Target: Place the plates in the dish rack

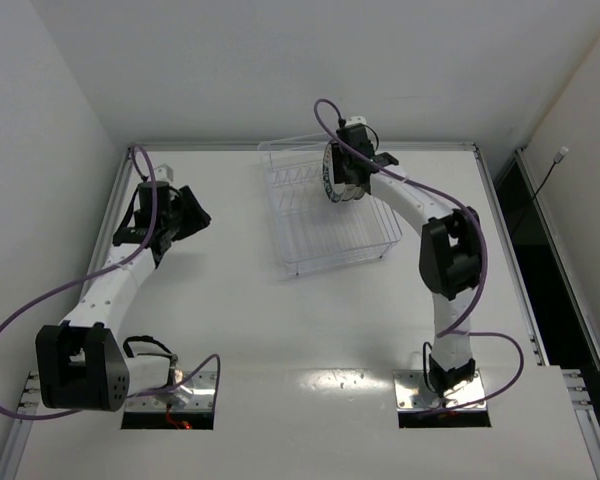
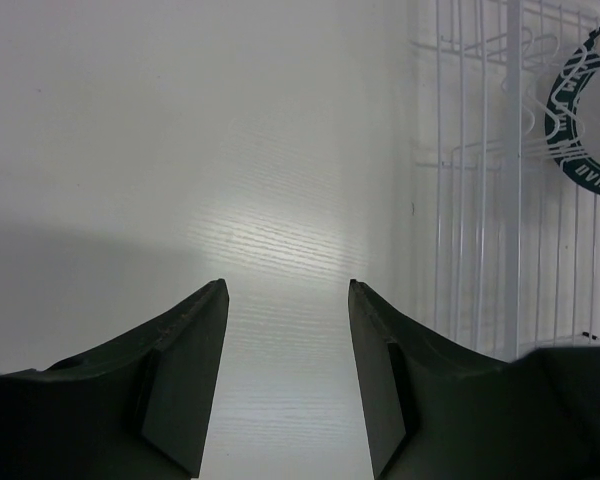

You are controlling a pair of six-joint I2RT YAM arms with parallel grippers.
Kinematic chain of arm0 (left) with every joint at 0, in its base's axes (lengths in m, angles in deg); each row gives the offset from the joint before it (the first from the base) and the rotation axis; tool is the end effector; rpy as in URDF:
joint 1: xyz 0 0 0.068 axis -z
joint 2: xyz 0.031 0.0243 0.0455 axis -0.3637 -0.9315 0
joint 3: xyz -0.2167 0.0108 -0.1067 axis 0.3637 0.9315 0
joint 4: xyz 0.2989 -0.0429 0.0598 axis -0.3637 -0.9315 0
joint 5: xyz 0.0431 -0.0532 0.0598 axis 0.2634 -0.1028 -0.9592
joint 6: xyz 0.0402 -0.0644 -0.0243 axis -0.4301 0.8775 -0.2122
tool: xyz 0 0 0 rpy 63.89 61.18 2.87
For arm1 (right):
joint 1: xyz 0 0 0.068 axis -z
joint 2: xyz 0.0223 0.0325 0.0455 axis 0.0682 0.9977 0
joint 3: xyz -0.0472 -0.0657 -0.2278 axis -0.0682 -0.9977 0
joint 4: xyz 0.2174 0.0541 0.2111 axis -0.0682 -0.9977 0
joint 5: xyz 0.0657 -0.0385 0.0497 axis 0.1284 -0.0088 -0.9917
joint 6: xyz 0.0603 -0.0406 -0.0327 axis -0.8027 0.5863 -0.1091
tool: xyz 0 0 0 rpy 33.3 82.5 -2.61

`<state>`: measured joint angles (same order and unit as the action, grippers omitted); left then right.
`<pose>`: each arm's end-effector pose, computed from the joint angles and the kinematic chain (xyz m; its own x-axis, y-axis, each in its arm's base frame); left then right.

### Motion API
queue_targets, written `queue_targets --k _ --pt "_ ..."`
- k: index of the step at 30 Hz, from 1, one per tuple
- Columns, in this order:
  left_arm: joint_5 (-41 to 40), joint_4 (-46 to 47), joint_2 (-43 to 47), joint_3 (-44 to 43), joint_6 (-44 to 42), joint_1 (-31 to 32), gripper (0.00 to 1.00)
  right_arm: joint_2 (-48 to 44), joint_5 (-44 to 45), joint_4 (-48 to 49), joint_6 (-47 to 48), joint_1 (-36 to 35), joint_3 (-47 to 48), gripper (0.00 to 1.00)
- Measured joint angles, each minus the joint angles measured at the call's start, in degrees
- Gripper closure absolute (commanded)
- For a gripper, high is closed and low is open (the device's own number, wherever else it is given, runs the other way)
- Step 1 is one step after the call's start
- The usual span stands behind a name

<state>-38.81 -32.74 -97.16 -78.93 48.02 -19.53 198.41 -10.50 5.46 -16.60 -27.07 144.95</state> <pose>0.3550 -0.0142 0.2150 -0.5135 -0.5246 -0.6790 -0.2492 0.8484 -0.4670 0.5005 0.1868 0.1808 -0.6046 0.0338 -0.7958 0.0677 0.9977 -0.0090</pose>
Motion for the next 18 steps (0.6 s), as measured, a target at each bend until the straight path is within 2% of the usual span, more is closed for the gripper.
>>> queue_targets --k 4,7,14,18 --pt "1.86 0.02 -1.46 0.0 -0.59 0.0 0.52 -2.82 -1.05 -2.84 -1.05 0.42 0.11 0.46" --pt "4.66 0.31 -1.88 0.02 -1.05 0.0 0.52 -8.55 -2.27 -4.07 -1.42 0.07 -1.75 0.34" --pt "12.76 3.34 -1.88 0.42 -2.21 0.0 0.52 -35.39 -9.16 -5.33 -3.37 -1.46 -15.41 0.31" --pt "15.3 4.39 -1.86 0.92 -2.34 0.0 0.52 -50.31 -11.87 -5.92 -5.35 -0.92 -28.35 0.3"
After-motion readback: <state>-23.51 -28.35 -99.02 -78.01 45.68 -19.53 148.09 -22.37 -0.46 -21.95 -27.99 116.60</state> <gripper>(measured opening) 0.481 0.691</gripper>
